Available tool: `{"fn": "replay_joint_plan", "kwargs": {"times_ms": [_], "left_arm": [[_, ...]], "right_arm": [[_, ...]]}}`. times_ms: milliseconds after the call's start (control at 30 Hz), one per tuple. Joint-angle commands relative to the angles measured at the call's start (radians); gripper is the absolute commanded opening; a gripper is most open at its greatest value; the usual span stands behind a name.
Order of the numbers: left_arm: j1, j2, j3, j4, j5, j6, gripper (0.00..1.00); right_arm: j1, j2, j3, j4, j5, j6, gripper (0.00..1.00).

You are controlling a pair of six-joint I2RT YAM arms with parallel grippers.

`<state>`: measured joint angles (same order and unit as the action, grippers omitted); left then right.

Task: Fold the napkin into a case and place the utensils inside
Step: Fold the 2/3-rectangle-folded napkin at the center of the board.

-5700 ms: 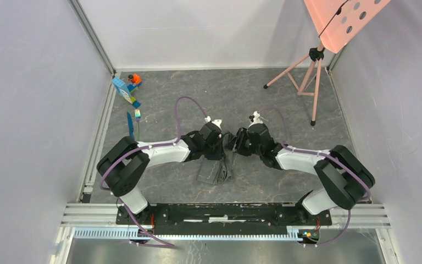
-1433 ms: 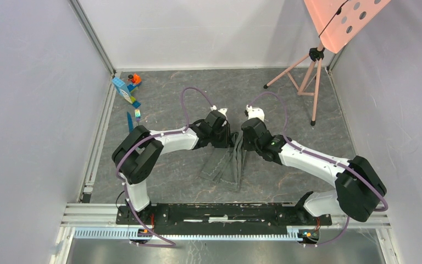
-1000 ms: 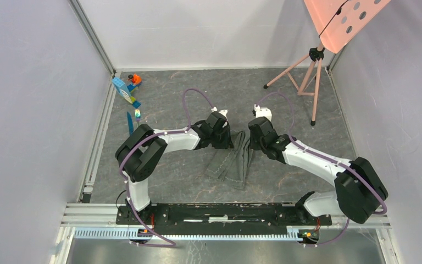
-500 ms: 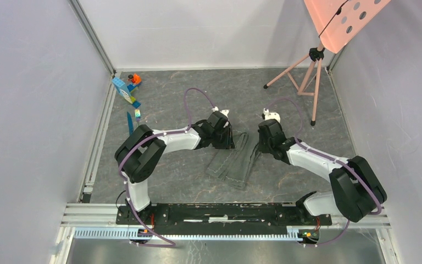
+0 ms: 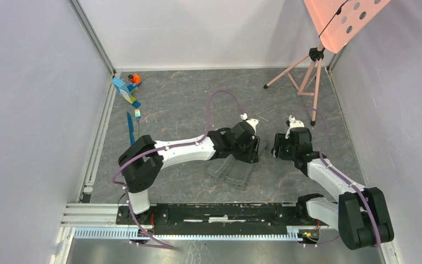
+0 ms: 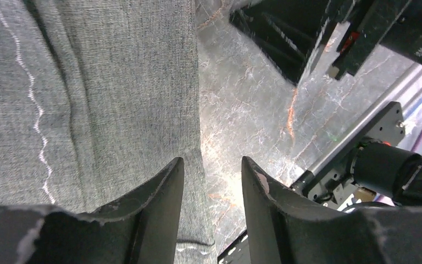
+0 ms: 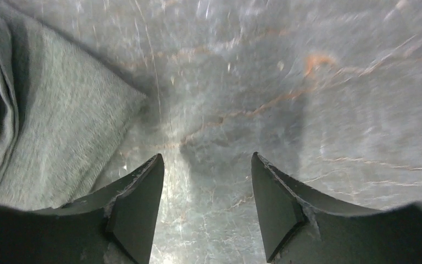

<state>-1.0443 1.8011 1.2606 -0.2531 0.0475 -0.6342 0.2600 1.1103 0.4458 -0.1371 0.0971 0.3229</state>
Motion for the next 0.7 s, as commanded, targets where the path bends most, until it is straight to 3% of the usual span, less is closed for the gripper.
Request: {"fn": "replay_joint_plan", "kwargs": {"times_ms": [0,167,267,567,667], "left_arm": [[-0.018,0.082,0.067,-0.072,-0.089,0.033,0.5],[-0.018,0.161,0.069,-0.116,-0.096,0.002,0.48],[-0.023,0.159,0.036,-0.105,-0.099,-0.006,0.45],[-0.173,-0.07,-0.029,-0.17,-0.382,0.116,0.56],[-0.25,-0.118,-0.056,-0.203,-0.473,0.169,0.68]], "right_arm": [[-0.095,-0.019,-0.09,0.182,-0.446,-0.004,0.69],[-0.16,-0.006,-0.177,0.348,-0.622,0.132,0.75],[-0.182,-0.012,-0.213,0.395,-0.649,0.167,0.76],[-0.182,-0.108,-0.231,0.288,-0.575,0.099,0.81],[-0.182,-0.133,-0.208,0.227,-0.561,0.061,0.82]]}}
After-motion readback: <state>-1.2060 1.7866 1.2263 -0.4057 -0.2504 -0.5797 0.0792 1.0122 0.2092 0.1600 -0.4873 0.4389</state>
